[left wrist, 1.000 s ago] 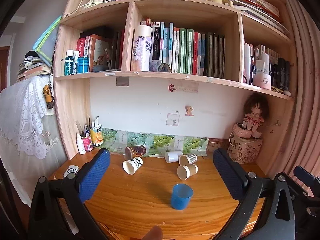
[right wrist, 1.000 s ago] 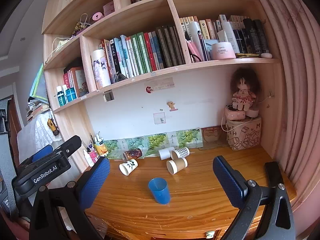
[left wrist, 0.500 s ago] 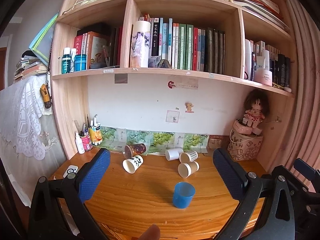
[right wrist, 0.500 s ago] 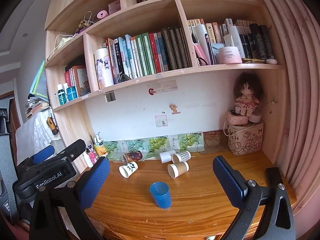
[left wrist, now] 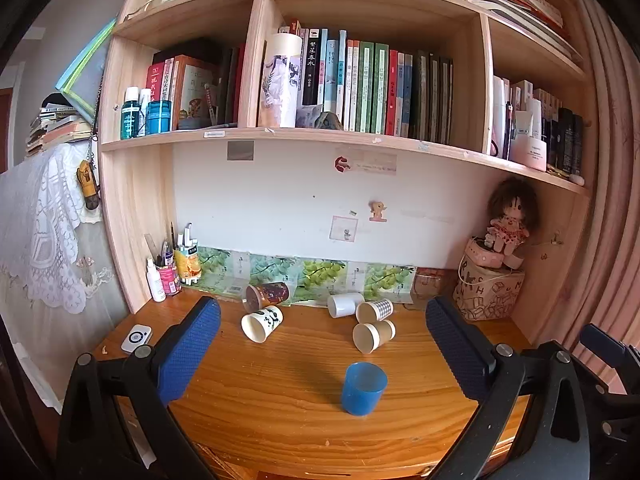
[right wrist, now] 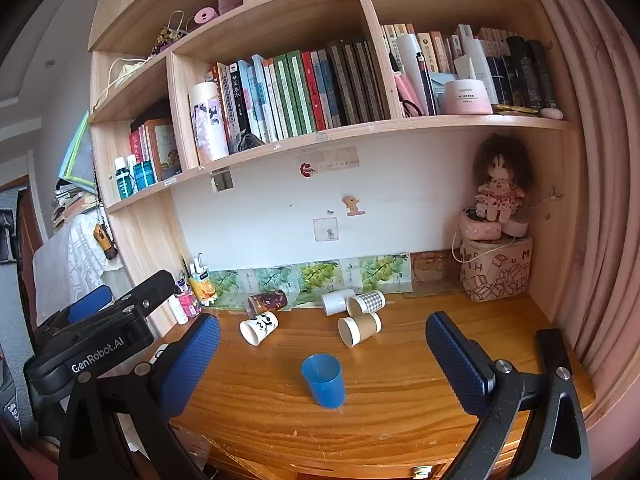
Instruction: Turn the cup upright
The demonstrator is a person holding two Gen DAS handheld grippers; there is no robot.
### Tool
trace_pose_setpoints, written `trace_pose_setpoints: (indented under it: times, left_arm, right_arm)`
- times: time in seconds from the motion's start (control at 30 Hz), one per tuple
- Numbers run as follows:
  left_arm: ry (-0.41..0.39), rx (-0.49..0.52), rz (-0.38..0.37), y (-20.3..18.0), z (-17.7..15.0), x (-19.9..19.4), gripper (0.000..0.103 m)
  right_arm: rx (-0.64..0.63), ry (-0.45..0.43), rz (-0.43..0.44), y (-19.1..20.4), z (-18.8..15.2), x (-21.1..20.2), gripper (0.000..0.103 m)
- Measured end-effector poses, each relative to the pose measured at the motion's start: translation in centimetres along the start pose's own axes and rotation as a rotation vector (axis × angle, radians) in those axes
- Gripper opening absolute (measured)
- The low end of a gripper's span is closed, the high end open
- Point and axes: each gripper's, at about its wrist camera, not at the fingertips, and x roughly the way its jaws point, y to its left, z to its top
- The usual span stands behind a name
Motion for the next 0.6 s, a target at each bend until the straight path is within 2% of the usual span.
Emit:
trace_pose_setpoints:
  times: [0.6]
  left_arm:
    - [0.023,-0.003,0.016,0.08,-0.14,0.37,0.103]
  right_arm:
    - [0.009,0.03,0.017,0.06,-0.25,0.58,0.103]
